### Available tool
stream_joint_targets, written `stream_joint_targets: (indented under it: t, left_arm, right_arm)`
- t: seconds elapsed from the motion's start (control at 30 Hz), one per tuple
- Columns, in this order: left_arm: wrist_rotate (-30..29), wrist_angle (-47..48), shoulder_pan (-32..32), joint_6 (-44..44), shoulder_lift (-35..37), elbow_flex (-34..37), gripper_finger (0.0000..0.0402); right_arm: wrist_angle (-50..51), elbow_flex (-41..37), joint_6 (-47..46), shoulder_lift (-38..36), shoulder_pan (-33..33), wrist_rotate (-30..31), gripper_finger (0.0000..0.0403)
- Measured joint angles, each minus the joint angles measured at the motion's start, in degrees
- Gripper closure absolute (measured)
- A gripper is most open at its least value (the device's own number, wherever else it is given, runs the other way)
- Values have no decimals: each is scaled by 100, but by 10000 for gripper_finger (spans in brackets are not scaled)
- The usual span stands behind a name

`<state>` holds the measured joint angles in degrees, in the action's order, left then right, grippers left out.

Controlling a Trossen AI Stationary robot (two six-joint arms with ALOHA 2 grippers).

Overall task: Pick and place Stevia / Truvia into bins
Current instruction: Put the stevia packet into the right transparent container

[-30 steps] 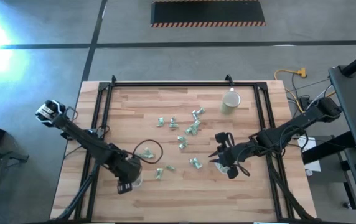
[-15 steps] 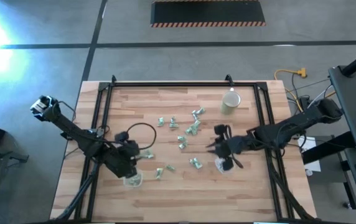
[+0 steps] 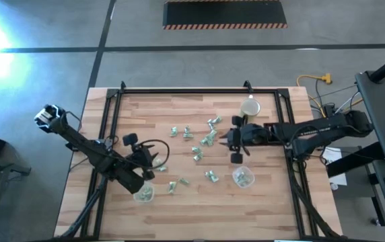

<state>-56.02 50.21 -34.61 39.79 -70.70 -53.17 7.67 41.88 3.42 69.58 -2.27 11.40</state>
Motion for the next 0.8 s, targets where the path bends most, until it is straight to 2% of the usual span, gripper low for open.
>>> stream_joint_targets:
  t: [0.2, 0.37, 0.5, 0.63, 0.8]
  left_arm:
    - [-314, -5, 0, 24, -8, 350, 267]
    - [-708, -6, 0, 33, -4, 638, 267]
    - [-969, 10, 0, 28, 45, 684, 267]
    - [-1015, 20, 0, 9, 145, 710, 267]
    - [-1064, 79, 4, -86, 248, 759, 267]
  right_arm:
    - [-838, -153, -338, 227, 228, -95, 255]
    - [-955, -62, -718, 1181, 457, -32, 232]
    - [-975, 150, -1110, 1822, 655, 212, 227]
    - [-952, 363, -1663, 2253, 852, 229, 233]
    - [-670, 647, -1905, 2716, 960, 228, 241]
